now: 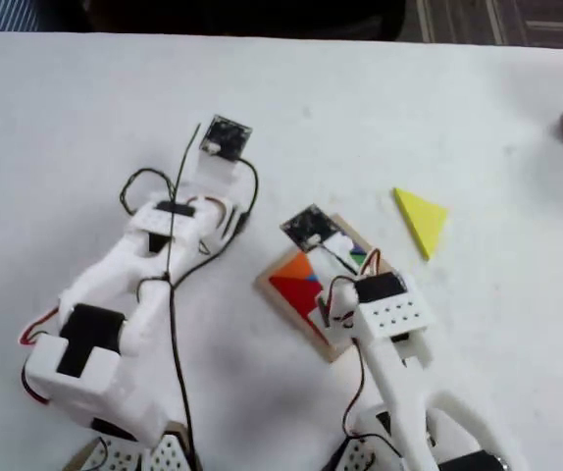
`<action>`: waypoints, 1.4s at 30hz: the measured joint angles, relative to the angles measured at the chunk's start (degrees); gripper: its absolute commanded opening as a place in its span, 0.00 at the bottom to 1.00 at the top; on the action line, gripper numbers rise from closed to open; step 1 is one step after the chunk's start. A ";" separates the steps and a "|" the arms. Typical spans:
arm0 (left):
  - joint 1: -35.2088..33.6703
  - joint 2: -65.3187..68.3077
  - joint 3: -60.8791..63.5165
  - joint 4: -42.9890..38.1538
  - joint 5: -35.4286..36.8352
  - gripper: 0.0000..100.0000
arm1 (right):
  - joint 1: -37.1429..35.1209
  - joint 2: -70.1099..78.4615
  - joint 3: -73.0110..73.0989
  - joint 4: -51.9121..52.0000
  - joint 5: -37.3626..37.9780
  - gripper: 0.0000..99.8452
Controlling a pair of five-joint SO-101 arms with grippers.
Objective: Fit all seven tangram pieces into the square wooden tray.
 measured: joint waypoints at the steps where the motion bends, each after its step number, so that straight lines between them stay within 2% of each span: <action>1: 0.00 0.00 0.00 0.00 0.00 0.24 | 0.00 -0.70 0.00 0.62 0.00 0.02; 5: 0.00 0.00 0.00 0.00 0.00 0.24 | 2.29 -2.55 -0.09 1.41 0.09 0.02; 11: 0.00 0.00 0.00 0.00 0.00 0.24 | 16.35 -2.90 -7.12 1.76 0.18 0.03; 16: 0.00 0.00 0.00 0.00 0.00 0.24 | 22.33 -2.90 -12.22 1.76 -0.18 0.16; 18: 0.00 0.00 0.00 0.00 0.00 0.24 | 22.77 -2.90 -12.48 1.76 -0.26 0.18; 20: 0.00 0.00 0.00 0.00 0.00 0.24 | 23.03 -2.90 -12.48 1.76 -0.26 0.15; 25: 0.00 0.00 0.00 0.00 0.00 0.24 | 24.70 0.79 -12.57 1.76 -0.09 0.01; 27: 0.00 0.00 0.00 0.00 0.00 0.24 | 26.81 3.96 -11.96 1.76 0.00 0.03; 33: 0.00 0.00 0.00 0.00 0.00 0.24 | 30.51 14.15 -6.15 0.26 11.60 0.02; 42: 0.00 0.00 0.00 0.00 0.00 0.24 | 29.89 23.65 -9.58 -2.90 10.73 0.02</action>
